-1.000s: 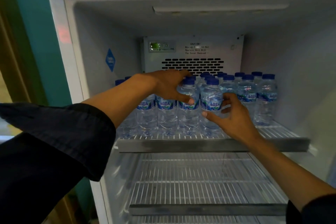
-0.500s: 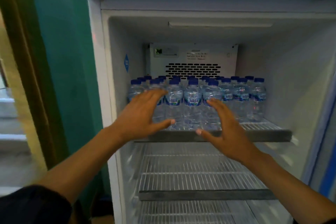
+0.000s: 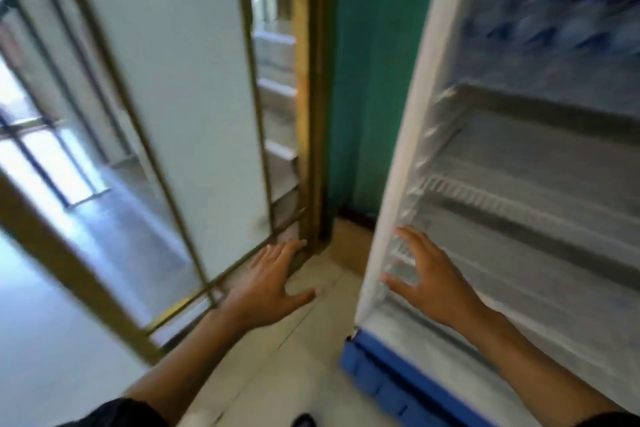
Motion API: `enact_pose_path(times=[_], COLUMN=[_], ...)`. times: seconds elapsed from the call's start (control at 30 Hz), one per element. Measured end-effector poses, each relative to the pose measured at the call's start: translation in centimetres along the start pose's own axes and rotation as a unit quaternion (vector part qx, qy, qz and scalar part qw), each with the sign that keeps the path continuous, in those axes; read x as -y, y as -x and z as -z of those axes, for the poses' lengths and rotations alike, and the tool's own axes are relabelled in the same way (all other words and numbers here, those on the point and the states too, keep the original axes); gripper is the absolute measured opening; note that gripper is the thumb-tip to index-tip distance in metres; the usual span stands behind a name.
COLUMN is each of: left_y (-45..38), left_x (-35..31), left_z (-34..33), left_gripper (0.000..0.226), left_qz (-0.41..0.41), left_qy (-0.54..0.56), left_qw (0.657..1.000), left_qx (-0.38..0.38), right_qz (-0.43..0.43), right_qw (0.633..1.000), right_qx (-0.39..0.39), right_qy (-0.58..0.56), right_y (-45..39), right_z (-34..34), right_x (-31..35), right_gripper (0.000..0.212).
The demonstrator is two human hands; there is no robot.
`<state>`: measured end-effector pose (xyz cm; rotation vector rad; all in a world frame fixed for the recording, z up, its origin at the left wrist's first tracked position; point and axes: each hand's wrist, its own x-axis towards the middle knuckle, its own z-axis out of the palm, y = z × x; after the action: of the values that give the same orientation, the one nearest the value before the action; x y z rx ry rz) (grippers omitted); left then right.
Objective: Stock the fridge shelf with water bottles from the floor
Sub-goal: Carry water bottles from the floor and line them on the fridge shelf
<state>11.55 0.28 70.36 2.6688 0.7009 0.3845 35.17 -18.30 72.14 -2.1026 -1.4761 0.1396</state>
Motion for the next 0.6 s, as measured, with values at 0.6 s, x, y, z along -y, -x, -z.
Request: enact_pose_path(times=[0.6], left_y=[39.6], left_x=[23.6], left_z=[-9.2], left_gripper=[0.085], left_qz=[0.51], left_qy=[0.134], left_qw=[0.85], left_qx=[0.009], right_qz=[0.127], right_qw=[0.91], right_qx=[0.395], right_qy=[0.024], right_y=[1.6], right_z=[-39.3], right_x=[18.8], right_gripper=[0.082])
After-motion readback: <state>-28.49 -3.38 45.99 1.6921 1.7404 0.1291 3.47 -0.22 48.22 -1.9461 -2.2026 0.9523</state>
